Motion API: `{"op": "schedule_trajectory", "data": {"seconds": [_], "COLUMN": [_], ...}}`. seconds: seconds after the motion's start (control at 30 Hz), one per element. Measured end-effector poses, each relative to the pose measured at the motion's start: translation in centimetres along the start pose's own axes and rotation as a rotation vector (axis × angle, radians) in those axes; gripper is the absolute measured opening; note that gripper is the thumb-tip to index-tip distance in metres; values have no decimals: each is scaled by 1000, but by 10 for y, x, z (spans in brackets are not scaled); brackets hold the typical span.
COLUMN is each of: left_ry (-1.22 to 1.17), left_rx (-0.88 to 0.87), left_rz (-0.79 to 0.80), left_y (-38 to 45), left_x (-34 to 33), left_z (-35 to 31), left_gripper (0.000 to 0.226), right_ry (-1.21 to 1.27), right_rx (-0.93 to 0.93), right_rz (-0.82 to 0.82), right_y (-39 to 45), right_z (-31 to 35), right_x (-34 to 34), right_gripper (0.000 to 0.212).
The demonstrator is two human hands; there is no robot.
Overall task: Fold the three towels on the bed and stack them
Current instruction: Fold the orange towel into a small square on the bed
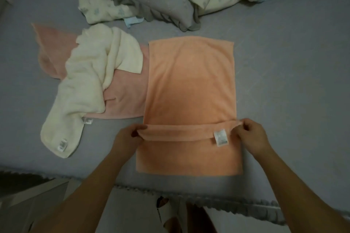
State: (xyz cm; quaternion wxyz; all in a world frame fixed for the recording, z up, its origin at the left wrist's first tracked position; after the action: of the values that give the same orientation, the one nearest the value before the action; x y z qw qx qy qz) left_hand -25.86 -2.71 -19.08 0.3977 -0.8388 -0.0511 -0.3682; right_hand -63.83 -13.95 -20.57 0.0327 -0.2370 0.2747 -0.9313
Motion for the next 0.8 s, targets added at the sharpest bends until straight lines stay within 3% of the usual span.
{"op": "schedule_trajectory", "data": {"seconds": [0.13, 0.23, 0.33, 0.47, 0.63, 0.73, 0.8], "left_ry": [57, 26, -122, -66, -115, -174, -197], "left_rx": [-45, -31, -8, -68, -43, -32, -36], "left_rz": [-127, -317, -413, -483, -560, -547, -544], "left_y": [40, 72, 110, 170, 242, 269, 277], "left_x": [13, 28, 47, 72, 87, 78, 72], "left_z": [-33, -56, -83, -127, -162, -160, -153], "left_gripper": [4, 32, 39, 47, 39, 21, 24], "right_ry": [-81, 22, 161, 179, 168, 55, 38], "right_rx": [100, 97, 126, 220, 211, 128, 118], "right_rz": [9, 58, 14, -49, -192, -230, -260], "right_y": [59, 98, 139, 198, 258, 269, 264], "right_z": [29, 50, 76, 117, 150, 129, 111], "right_x": [2, 0, -1, -7, -18, -28, -31], "right_gripper": [42, 40, 39, 43, 26, 17, 17]}}
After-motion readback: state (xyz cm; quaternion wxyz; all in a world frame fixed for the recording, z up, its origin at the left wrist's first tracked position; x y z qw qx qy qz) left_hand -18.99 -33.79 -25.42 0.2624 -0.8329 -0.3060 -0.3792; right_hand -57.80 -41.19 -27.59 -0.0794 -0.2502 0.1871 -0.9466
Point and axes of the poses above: each hand's wrist, its own y-axis towards the middle knuckle, its own x-axis out of the back of the hand, z = x × y, the point moved 3 cm from there along y, towards the middle knuckle, and after that the axes turned 13 degrees about y, right-handed, at the moved point
